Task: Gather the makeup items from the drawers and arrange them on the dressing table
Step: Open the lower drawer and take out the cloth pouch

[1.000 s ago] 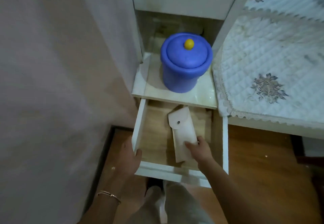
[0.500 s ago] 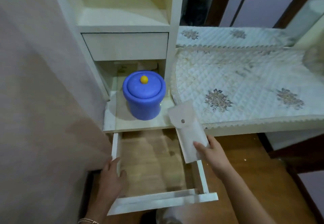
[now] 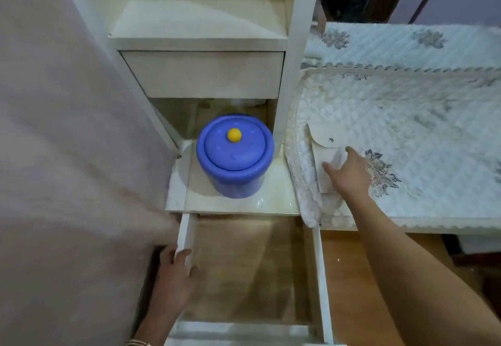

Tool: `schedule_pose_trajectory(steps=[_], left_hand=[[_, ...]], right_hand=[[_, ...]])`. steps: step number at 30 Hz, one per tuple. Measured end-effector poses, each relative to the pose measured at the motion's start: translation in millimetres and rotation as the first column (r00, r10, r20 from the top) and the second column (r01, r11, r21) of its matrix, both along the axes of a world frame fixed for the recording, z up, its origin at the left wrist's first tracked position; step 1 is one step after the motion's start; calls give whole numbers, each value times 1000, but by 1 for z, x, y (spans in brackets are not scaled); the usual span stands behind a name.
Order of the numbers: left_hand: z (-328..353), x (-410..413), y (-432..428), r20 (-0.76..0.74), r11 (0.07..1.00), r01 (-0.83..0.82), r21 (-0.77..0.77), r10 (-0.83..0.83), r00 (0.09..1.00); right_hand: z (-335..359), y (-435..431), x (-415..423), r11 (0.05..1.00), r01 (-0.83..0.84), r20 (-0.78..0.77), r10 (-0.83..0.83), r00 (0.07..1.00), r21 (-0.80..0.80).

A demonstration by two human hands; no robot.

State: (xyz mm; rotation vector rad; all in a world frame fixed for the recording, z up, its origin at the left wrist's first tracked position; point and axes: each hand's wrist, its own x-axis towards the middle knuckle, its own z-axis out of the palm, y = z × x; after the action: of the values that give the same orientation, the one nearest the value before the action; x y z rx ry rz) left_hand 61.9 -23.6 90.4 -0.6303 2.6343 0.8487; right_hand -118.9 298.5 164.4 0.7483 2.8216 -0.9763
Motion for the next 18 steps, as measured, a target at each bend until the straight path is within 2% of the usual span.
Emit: schedule_pose_trajectory(steps=[2, 4, 9, 14, 16, 18], left_hand=[[-3, -2, 1, -21, 1000, 3, 0, -3, 1000], [-3, -5, 3, -28, 1000, -13, 1, 13, 1000], [-2, -4, 4, -39, 1000, -11, 1, 11, 999], [-2, 4, -1, -83, 1000, 7, 12, -6, 997], [-4, 8, -4, -85, 999, 26, 23, -24, 996], [-5, 14, -7, -82, 997, 54, 51, -50, 995]], right_hand=[[-13, -7, 3, 986, -123, 57, 117, 991, 114], [-22, -12, 8, 971, -164, 104, 148, 984, 174], [-30, -9, 16, 959, -162, 109, 140, 984, 232], [-29, 4, 6, 971, -67, 102, 45, 994, 227], [-28, 6, 7, 963, -97, 119, 69, 991, 253], [-26, 2, 19, 953, -117, 73, 101, 992, 279]])
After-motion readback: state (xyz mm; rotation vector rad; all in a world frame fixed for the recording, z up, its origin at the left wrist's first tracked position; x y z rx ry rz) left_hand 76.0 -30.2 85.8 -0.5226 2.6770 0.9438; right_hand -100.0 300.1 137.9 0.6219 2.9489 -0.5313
